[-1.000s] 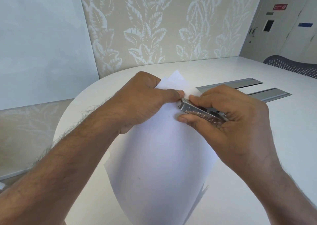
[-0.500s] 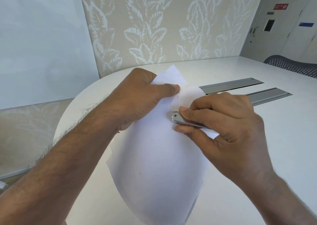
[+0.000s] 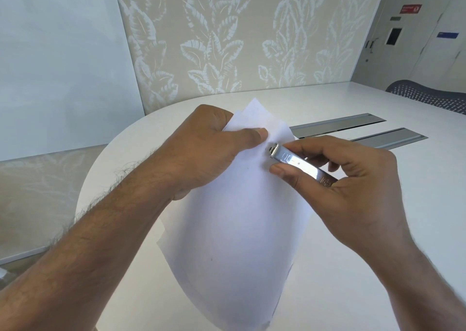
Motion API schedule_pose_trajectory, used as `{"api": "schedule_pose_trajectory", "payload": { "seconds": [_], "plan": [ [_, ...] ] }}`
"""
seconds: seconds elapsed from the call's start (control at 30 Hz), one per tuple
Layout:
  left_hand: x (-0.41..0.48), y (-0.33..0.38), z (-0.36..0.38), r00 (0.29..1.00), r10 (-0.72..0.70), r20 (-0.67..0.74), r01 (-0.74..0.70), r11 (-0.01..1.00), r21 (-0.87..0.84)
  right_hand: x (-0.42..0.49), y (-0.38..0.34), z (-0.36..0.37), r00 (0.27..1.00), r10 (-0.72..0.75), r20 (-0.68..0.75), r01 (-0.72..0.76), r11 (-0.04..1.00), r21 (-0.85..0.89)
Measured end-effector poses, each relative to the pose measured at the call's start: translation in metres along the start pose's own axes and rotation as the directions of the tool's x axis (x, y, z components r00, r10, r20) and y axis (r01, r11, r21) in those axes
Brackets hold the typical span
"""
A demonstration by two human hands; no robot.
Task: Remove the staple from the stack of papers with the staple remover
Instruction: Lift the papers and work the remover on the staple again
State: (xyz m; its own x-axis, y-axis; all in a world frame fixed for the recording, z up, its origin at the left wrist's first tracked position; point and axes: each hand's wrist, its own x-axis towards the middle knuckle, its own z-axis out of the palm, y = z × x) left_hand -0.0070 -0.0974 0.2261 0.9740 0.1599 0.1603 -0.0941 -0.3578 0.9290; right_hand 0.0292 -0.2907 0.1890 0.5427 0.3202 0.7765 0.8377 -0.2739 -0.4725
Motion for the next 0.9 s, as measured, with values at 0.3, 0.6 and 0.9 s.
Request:
{"api": "schedule_pose_trajectory", "payload": {
  "seconds": [0.3, 0.6, 0.9],
  "plan": [
    [-0.001, -0.008, 0.003, 0.998, 0.056, 0.014, -0.056, 0.998, 0.037, 0.002, 0.001, -0.001, 0.999, 0.034, 0.010, -0.034, 0.999, 0.031],
    [-0.006, -0.011, 0.000, 0.993, 0.092, 0.076, -0.098, 0.992, 0.077, 0.003, -0.002, -0.003, 0.997, 0.056, 0.060, -0.063, 0.990, 0.124],
    [-0.006, -0.011, 0.001, 0.990, 0.135, 0.027, -0.137, 0.985, 0.107, 0.005, -0.001, -0.004, 1.000, 0.014, 0.028, -0.018, 0.992, 0.124]
  ]
}}
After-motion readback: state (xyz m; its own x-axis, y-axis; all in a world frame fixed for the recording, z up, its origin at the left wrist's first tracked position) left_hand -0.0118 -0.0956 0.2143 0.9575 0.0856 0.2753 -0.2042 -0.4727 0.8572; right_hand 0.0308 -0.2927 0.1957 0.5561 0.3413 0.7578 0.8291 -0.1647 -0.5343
